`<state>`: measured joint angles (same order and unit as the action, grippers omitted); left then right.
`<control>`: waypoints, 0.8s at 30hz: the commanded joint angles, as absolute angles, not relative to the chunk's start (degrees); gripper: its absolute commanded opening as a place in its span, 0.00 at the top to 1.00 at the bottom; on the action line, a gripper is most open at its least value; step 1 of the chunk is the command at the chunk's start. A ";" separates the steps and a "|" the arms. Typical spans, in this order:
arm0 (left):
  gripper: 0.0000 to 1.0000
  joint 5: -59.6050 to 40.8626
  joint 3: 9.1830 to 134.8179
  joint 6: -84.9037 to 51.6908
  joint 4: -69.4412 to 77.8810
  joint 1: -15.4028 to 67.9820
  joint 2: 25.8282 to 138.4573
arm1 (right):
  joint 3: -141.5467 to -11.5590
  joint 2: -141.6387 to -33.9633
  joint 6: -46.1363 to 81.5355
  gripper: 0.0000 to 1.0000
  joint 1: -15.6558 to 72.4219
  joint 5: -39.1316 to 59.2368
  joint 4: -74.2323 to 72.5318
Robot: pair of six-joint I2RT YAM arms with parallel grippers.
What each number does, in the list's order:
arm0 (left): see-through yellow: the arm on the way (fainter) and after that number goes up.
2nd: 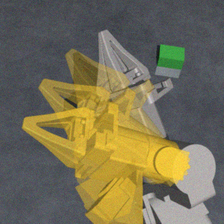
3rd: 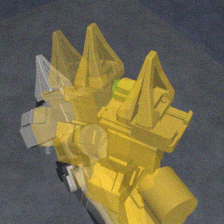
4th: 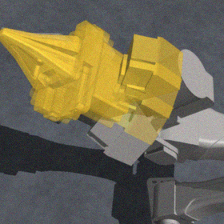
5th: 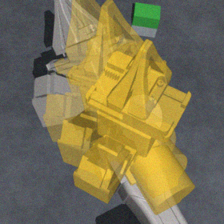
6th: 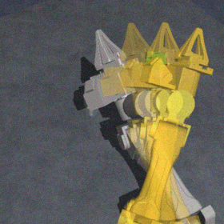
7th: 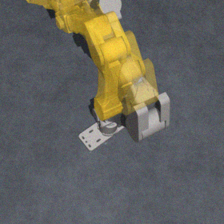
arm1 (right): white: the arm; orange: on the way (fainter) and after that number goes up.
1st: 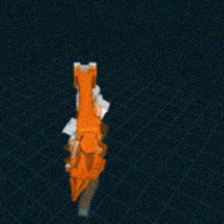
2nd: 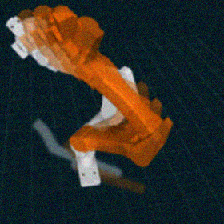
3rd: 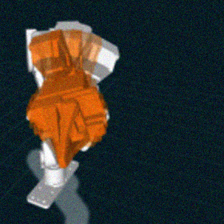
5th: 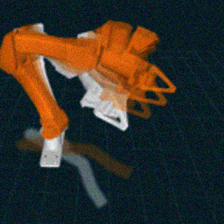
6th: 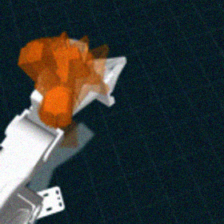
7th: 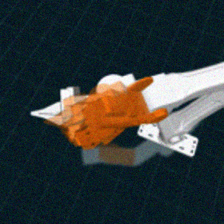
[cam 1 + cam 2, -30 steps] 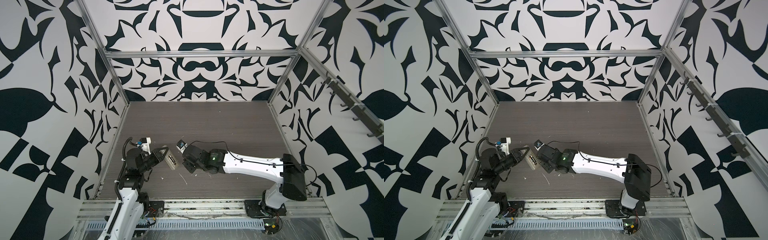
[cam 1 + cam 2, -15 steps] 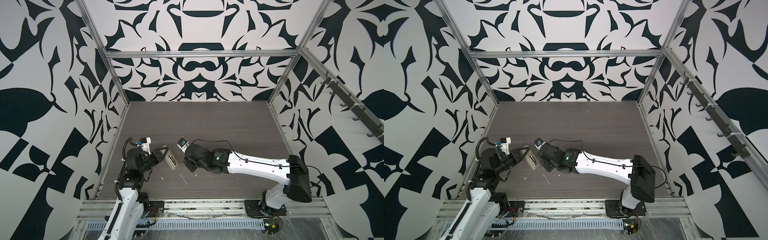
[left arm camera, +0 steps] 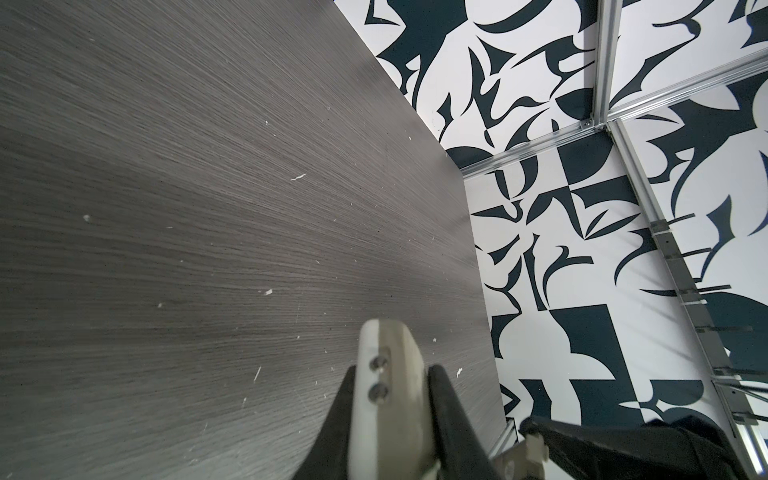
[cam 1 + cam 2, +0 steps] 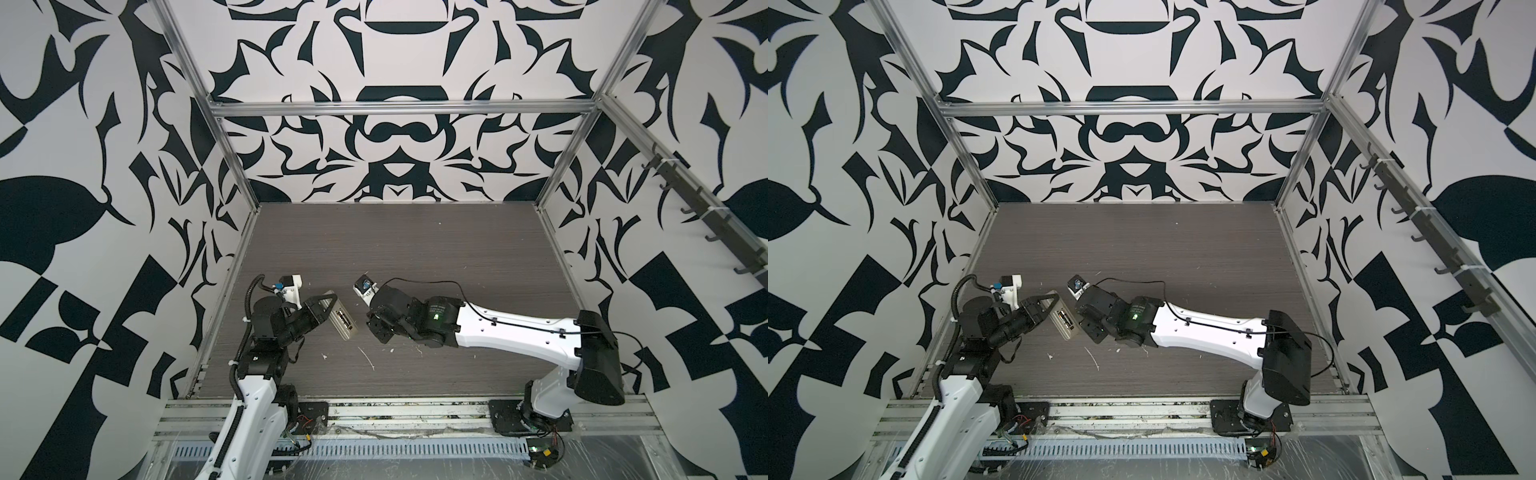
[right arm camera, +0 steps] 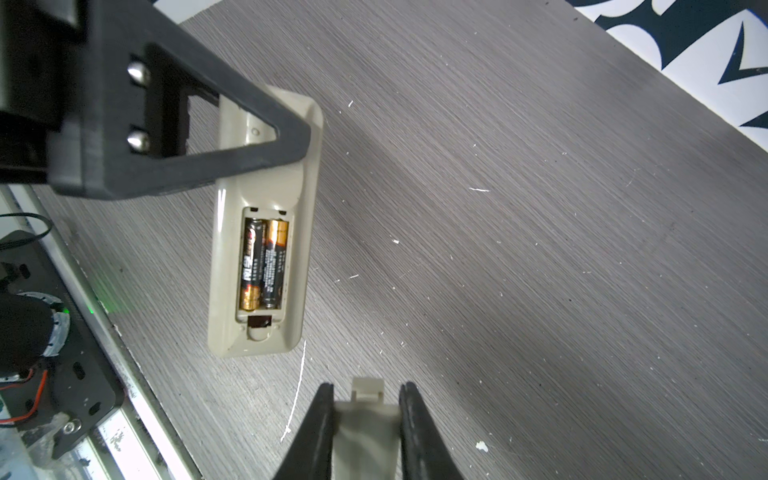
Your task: Load the batteries into the remote control
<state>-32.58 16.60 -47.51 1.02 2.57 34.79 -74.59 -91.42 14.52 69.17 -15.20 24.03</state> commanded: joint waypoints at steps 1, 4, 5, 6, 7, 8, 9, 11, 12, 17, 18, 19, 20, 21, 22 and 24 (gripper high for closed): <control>1.00 -32.81 17.72 -46.92 2.10 2.43 33.72 | -75.28 -89.35 13.35 0.97 69.52 -14.81 21.57; 1.00 -33.06 18.04 -46.85 2.63 2.36 34.21 | -74.84 -88.82 12.69 0.98 69.50 -14.24 20.24; 1.00 -33.21 18.03 -46.85 2.64 2.37 34.45 | -74.43 -88.53 12.44 0.98 69.51 -14.15 19.60; 1.00 -33.37 17.97 -46.85 2.84 2.32 34.52 | -73.99 -88.29 12.25 0.98 69.44 -14.08 18.87; 1.00 -33.27 17.83 -46.91 3.20 2.32 34.52 | -73.49 -88.01 11.89 0.99 69.48 -13.88 18.03; 1.00 -33.18 17.62 -46.89 3.63 2.37 34.53 | -73.03 -87.82 11.54 0.99 69.51 -13.73 17.15; 1.00 -33.16 17.69 -46.93 3.92 2.32 34.60 | -72.38 -87.49 11.15 0.99 69.48 -13.47 16.08; 1.00 -33.28 17.75 -47.00 4.51 2.32 35.07 | -71.03 -87.29 10.27 0.99 69.54 -13.02 13.80; 1.00 -33.46 17.85 -47.10 4.80 2.31 35.17 | -70.48 -87.19 9.79 0.99 69.50 -12.59 12.82; 1.00 -33.41 17.61 -47.11 4.96 2.34 34.60 | -69.22 -87.36 8.75 1.00 69.46 -11.73 9.82; 1.00 -33.40 17.45 -47.11 5.09 2.32 34.48 | -69.02 -87.43 8.64 1.00 69.51 -11.99 9.23; 1.00 -33.44 17.26 -47.15 5.23 2.29 34.33 | -68.82 -87.52 8.59 1.00 69.52 -12.11 8.49; 1.00 -33.51 17.16 -47.15 5.27 2.34 34.16 | -68.75 -87.60 8.61 1.00 69.46 -12.12 7.93; 1.00 -33.56 17.07 -47.26 5.36 2.34 33.76 | -68.82 -87.71 8.61 1.00 69.46 -12.10 7.52; 1.00 -33.66 17.03 -47.33 5.35 2.31 33.42 | -69.03 -87.89 8.66 1.00 69.44 -11.77 6.98; 1.00 -33.66 16.94 -47.29 5.36 2.34 32.42 | -69.73 -88.32 8.61 1.00 69.48 -11.67 6.38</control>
<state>-32.62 16.60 -47.53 2.83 2.57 33.95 -68.60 -88.97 9.21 69.17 -11.84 10.48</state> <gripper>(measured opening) 0.248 0.264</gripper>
